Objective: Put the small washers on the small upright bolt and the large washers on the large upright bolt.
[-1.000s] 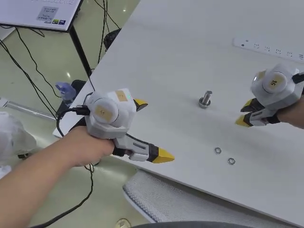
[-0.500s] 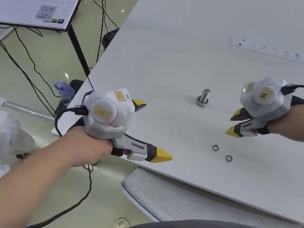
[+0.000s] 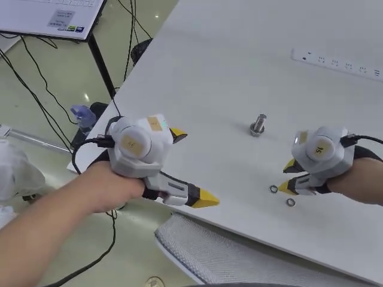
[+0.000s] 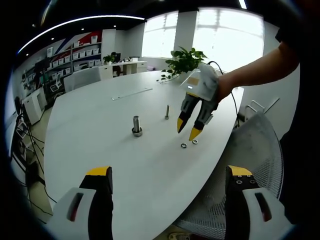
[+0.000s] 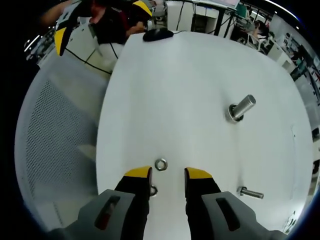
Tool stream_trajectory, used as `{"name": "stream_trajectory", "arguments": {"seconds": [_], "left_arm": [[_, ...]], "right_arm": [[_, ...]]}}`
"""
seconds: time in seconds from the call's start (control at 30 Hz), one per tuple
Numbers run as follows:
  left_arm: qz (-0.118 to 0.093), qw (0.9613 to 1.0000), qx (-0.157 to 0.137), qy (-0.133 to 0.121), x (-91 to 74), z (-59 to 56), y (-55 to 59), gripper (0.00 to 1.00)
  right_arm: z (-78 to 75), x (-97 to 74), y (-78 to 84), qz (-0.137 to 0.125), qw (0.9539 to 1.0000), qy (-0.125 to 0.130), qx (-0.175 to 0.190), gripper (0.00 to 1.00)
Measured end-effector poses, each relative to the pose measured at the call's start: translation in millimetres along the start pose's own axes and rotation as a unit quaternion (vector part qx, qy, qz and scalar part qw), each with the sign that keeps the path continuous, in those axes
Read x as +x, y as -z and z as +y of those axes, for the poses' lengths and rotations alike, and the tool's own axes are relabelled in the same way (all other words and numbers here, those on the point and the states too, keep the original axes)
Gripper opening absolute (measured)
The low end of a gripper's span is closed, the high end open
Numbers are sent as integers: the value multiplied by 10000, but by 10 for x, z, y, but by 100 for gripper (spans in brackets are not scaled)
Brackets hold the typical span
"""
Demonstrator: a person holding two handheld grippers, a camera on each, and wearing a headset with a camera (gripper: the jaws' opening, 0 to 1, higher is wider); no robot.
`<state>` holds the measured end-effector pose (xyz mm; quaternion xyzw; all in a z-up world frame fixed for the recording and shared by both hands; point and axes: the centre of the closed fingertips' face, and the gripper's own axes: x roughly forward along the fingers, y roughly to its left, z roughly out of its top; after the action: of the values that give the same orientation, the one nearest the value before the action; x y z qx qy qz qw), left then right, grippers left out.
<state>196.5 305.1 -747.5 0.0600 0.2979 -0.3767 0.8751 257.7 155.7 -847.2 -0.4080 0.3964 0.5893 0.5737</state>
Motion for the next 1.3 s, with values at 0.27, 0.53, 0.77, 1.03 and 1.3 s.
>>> {"name": "stream_trajectory", "arguments": {"seconds": [0.27,0.53,0.77,1.03,1.3], "left_arm": [[29,10000,28,33,-24,-34,-2,93],[36,10000,46,39,-15,-31,7,93],[-17,10000,-4,22,-21,-24,17,93],[-16,10000,0,13,-34,-40,20,93],[-29,10000,-6,43,-34,-59,31,91]], "right_arm": [[32,134,70,-14,9999,65,123,27],[25,236,84,-25,9999,134,96,27],[30,291,122,21,9998,137,125,26],[18,310,113,86,9998,115,147,25],[50,321,90,296,9995,74,-44,20]]}}
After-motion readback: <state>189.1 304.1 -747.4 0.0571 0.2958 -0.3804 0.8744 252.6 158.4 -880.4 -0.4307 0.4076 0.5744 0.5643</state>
